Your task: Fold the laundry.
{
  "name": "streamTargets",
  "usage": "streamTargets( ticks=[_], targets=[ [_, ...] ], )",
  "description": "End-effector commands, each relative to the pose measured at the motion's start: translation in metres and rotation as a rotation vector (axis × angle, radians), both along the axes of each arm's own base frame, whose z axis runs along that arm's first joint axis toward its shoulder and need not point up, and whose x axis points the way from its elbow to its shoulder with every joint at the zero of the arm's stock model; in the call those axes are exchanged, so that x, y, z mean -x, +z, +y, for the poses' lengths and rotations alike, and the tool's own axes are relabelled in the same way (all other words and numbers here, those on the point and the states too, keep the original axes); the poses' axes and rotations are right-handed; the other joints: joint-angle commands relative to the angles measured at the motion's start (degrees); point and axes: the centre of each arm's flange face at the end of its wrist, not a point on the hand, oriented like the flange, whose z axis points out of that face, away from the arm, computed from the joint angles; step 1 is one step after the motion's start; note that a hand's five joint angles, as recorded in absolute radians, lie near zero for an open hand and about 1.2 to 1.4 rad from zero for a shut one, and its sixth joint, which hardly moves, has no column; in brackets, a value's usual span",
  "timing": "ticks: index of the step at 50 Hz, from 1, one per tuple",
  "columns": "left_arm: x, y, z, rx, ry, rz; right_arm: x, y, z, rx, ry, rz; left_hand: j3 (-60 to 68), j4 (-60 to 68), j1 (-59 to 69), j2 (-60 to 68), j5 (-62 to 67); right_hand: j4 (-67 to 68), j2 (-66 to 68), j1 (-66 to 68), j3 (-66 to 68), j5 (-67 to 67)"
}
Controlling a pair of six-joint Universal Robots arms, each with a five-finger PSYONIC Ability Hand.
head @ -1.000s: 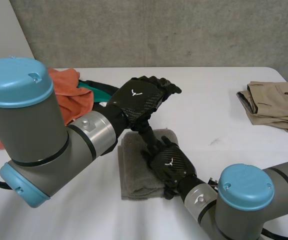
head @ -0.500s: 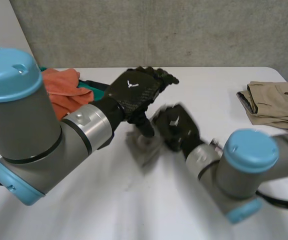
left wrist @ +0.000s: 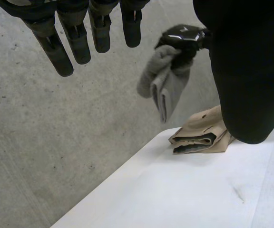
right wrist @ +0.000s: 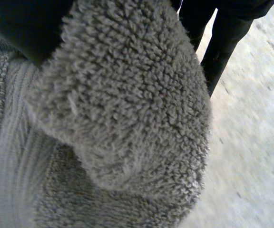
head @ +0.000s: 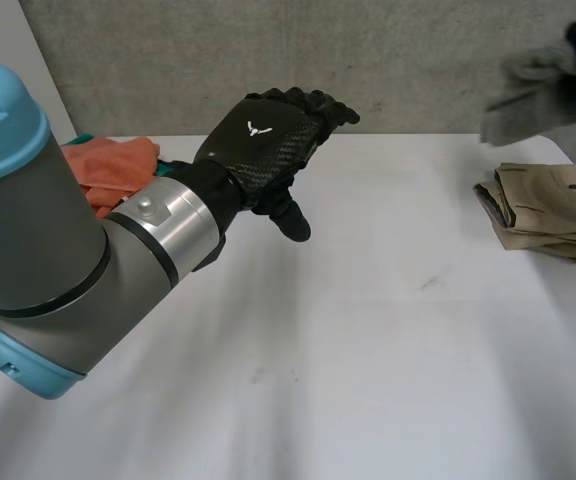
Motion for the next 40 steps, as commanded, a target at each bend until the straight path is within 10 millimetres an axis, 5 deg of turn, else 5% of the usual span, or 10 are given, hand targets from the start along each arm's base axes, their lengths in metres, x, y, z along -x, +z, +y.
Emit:
streamTargets(
  ticks=[1, 8, 13, 15, 18, 19, 22, 31, 37, 40],
  targets=[
    [0.003, -0.011, 0.000, -0.022, -0.006, -0.018, 0.068, -0.075, -0.034, -0.060, -0.001, 0.058, 1.19, 1.78, 2.34, 1.67, 1.77, 11.85, 14.47, 21.13, 13.56, 17.27],
    [0.007, -0.018, 0.004, -0.038, -0.023, -0.030, 0.111, -0.160, -0.027, -0.227, 0.076, 0.083, 1.36, 1.94, 2.50, 1.83, 1.94, 11.85, 14.47, 21.13, 13.56, 17.27],
    [0.009, -0.020, 0.006, -0.041, -0.027, -0.033, 0.114, -0.171, -0.013, -0.276, 0.096, 0.078, 1.36, 1.95, 2.50, 1.84, 1.94, 11.85, 14.47, 21.13, 13.56, 17.27],
    [0.009, -0.020, 0.006, -0.041, -0.029, -0.033, 0.121, -0.163, -0.011, -0.272, 0.078, 0.077, 1.36, 1.95, 2.50, 1.84, 1.94, 11.85, 14.47, 21.13, 13.56, 17.27],
    [0.011, -0.019, 0.009, -0.039, -0.038, -0.033, 0.133, -0.139, -0.005, -0.258, 0.047, 0.079, 1.36, 1.95, 2.50, 1.84, 1.94, -11.07, -8.45, -1.79, -9.36, -5.65],
    [0.011, -0.019, 0.010, -0.039, -0.041, -0.033, 0.136, -0.128, -0.003, -0.252, 0.036, 0.079, 1.36, 1.95, 2.50, 1.84, 1.94, -30.78, -28.16, -21.51, -29.08, -25.37],
    [0.013, -0.019, 0.013, -0.038, -0.049, -0.034, 0.141, -0.111, 0.001, -0.244, 0.013, 0.077, 1.36, 1.95, 2.50, 1.84, 1.94, -58.15, -55.53, -48.87, -56.44, -52.73],
    [0.015, -0.011, 0.023, -0.024, -0.070, -0.017, 0.191, -0.041, 0.019, -0.269, -0.293, 0.122, 1.36, 1.95, 2.50, 1.84, 1.94, -58.15, -55.53, -48.87, -56.44, -52.73],
    [0.013, 0.014, 0.029, 0.039, -0.078, 0.034, 0.197, 0.005, 0.028, -0.198, -0.538, 0.327, 1.36, 1.95, 2.50, 1.84, 1.94, -58.15, -55.53, -48.87, -56.44, -52.73],
    [0.012, 0.033, 0.028, 0.097, -0.075, 0.085, 0.162, 0.034, 0.030, -0.094, -0.573, 0.392, 1.36, 1.95, 2.50, 1.84, 1.94, -58.15, -55.53, -48.87, -56.44, -52.73]
  ],
)
